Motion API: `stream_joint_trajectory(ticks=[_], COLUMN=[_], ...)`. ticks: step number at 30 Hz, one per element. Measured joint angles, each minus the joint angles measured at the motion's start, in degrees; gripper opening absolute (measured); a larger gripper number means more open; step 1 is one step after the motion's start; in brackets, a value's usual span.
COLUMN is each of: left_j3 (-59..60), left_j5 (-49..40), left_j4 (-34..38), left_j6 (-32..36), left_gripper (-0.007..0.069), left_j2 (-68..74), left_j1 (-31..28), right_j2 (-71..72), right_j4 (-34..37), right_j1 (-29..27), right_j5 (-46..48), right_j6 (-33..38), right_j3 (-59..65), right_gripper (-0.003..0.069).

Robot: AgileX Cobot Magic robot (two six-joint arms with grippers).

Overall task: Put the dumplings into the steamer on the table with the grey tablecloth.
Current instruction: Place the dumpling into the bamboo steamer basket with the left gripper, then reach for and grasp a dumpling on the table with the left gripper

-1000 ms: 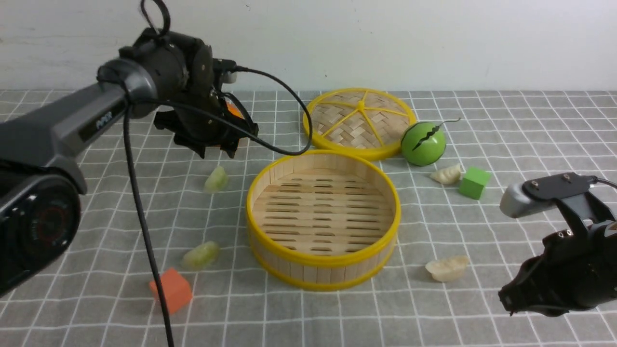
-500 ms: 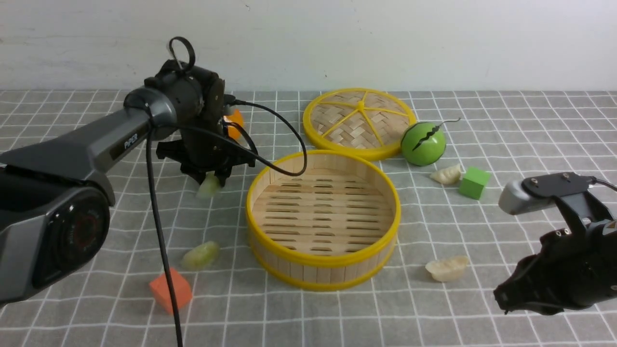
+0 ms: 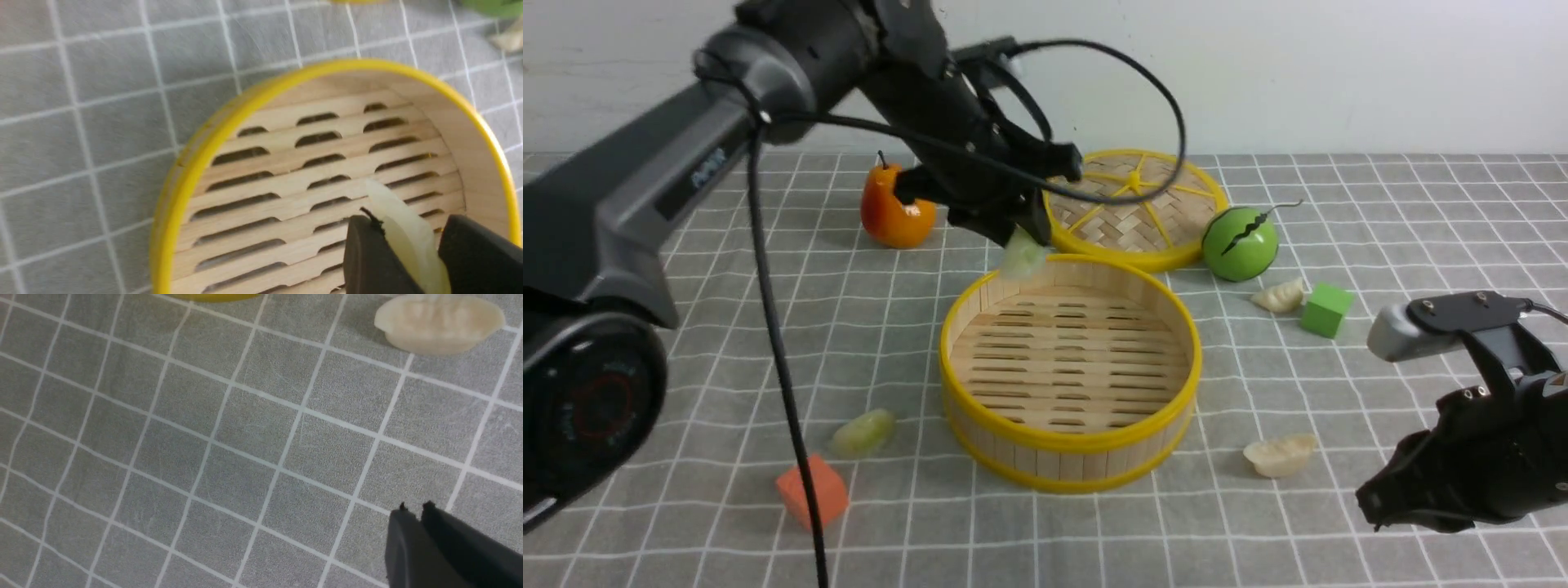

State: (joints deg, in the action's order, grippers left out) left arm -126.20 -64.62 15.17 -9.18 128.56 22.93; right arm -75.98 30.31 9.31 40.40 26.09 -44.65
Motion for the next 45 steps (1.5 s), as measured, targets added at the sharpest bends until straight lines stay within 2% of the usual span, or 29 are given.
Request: stream_joint_trajectory(ticks=[3,9,15,18,24,30,32,36,42,45], left_j3=[0.4,0.6,0.3,-1.4,-0.6,19.2,28.4,37.7,40.0,40.0], left_j5=[0.5,2.5,1.8,-2.1,-5.7,-5.9,-3.2,5.3,9.8,10.7], left_j4=[-2.5,-5.2,-5.9,-7.3,-16.6,-18.6,-19.6,-22.6,-27.9,-27.6], left_j6=[-1.7,-7.1,-7.6,-6.0,-0.6,3.6,7.1,12.3,12.1,11.2], left_gripper=[0.0215,0.0225,0.0414,0.0457,0.0446,0.0433,0.0433,0.0433,0.0424,0.0393], left_j2=[3.8,8.3,7.1,3.8,-9.9,-16.6,-15.8,-15.1,-13.2,-11.6], left_j1=[2.0,2.4,2.4,2.4,1.9,0.2,0.2,0.2,0.2,0.2], right_j2=[0.0,0.0,0.0,0.0,0.0,0.0,0.0,0.0,0.0,0.0], right_j4=[0.3,1.2,3.7,3.8,4.0,4.0,4.1,4.3,4.6,4.6], right_j1=[0.0,0.0,0.0,0.0,0.0,0.0,0.0,0.0,0.0,0.0], right_j5=[0.0,0.2,0.5,0.7,0.8,1.1,1.5,1.5,1.5,1.5], right_j6=[0.0,0.0,0.0,0.0,0.9,0.9,0.9,1.0,1.1,1.1], right_j3=[0.0,0.0,0.0,0.0,0.0,0.0,0.0,0.0,0.0,0.0], right_gripper=[0.0055,0.0065,0.0076,0.0079,0.0086,0.0093,0.0093,0.0095,0.0103,0.0107])
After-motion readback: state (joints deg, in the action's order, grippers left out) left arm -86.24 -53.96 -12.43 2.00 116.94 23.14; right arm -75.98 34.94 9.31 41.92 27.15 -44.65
